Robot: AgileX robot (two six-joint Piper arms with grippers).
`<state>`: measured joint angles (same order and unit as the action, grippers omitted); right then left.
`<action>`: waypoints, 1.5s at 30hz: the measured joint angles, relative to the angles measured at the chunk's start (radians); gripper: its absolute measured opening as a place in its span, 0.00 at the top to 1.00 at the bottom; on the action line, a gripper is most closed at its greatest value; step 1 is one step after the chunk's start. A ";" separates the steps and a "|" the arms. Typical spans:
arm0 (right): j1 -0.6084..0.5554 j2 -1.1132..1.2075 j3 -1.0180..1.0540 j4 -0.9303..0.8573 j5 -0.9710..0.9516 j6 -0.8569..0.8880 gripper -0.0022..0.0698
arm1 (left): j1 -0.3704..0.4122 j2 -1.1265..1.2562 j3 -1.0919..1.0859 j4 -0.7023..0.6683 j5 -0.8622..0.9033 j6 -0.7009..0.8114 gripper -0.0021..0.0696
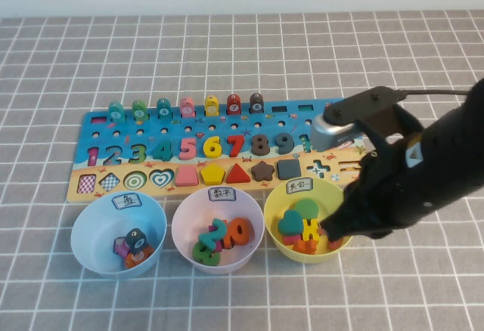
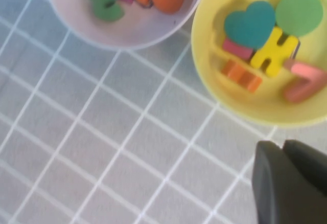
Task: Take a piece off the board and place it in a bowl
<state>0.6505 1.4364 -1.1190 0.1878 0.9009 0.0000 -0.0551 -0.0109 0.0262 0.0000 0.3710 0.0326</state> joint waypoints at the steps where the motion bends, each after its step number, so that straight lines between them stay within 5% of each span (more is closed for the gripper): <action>1: 0.000 -0.015 0.000 0.000 0.021 0.000 0.98 | 0.000 0.000 0.000 0.000 0.000 0.000 0.97; 18: 0.000 -0.480 0.213 0.009 0.077 -0.021 0.99 | 0.000 0.000 0.000 0.000 0.000 0.000 0.97; 27: 0.000 -0.523 0.249 -0.033 0.121 -0.023 0.99 | 0.000 0.000 0.000 0.000 0.000 0.000 0.97; 35: -0.053 -0.593 0.529 -0.107 -0.308 -0.023 0.99 | 0.000 0.000 0.000 0.000 0.000 0.000 0.97; 45: -0.395 -0.874 1.053 -0.117 -0.927 -0.023 0.99 | 0.000 0.000 0.000 0.000 0.000 0.000 0.97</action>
<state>0.2556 0.5621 -0.0663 0.0704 -0.0257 -0.0230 -0.0551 -0.0109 0.0262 0.0000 0.3710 0.0326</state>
